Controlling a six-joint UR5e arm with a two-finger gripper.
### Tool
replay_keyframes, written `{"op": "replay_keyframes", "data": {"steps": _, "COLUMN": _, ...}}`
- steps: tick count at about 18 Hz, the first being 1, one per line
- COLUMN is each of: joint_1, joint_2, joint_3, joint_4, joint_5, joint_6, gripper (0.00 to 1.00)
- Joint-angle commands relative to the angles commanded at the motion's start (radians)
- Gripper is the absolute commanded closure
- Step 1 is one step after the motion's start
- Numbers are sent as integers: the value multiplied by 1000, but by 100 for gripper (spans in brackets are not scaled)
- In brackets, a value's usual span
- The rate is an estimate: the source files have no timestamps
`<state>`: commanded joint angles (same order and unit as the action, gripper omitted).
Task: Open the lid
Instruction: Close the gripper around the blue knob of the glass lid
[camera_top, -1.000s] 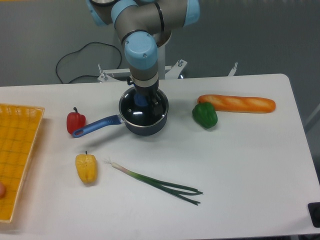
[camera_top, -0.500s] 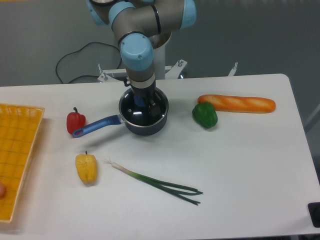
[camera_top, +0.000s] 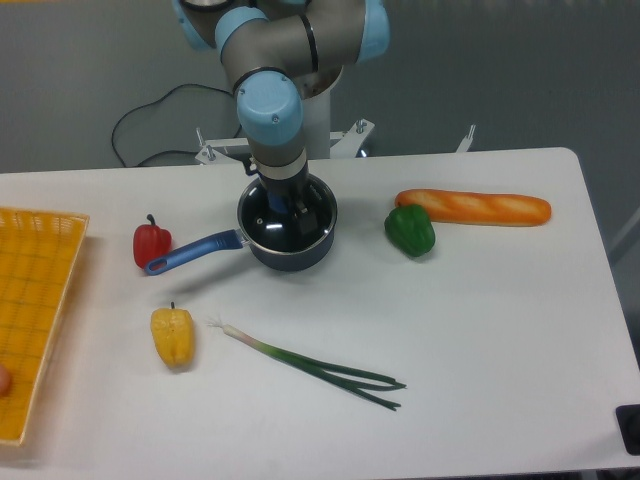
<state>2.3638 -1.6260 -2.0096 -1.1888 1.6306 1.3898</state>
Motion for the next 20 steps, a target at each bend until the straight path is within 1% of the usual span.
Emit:
{"op": "replay_keyframes", "data": {"steps": 5, "joint_1": 2, "joint_2": -15, "joint_3": 41, "joint_4": -8, "joint_5": -3, "joint_6": 2, "gripper": 0}}
{"op": "replay_keyframes", "data": {"steps": 13, "joint_1": 0, "joint_2": -14, "joint_3": 29, "joint_4": -11, "joint_5": 3, "joint_6": 9, "gripper": 0}}
{"op": "replay_keyframes", "data": {"steps": 15, "joint_1": -5, "joint_2": -3, "joint_3": 29, "joint_4": -29, "joint_5": 5, "joint_6": 9, "gripper": 0}}
{"op": "replay_keyframes", "data": {"steps": 17, "joint_1": -27, "joint_2": 8, "joint_3": 38, "joint_4": -55, "joint_5": -2, "joint_6": 8, "gripper": 0}}
{"op": "replay_keyframes", "data": {"steps": 20, "joint_1": -37, "joint_2": 5, "joint_3": 35, "joint_4": -55, "joint_5": 3, "joint_6": 6, "gripper": 0}}
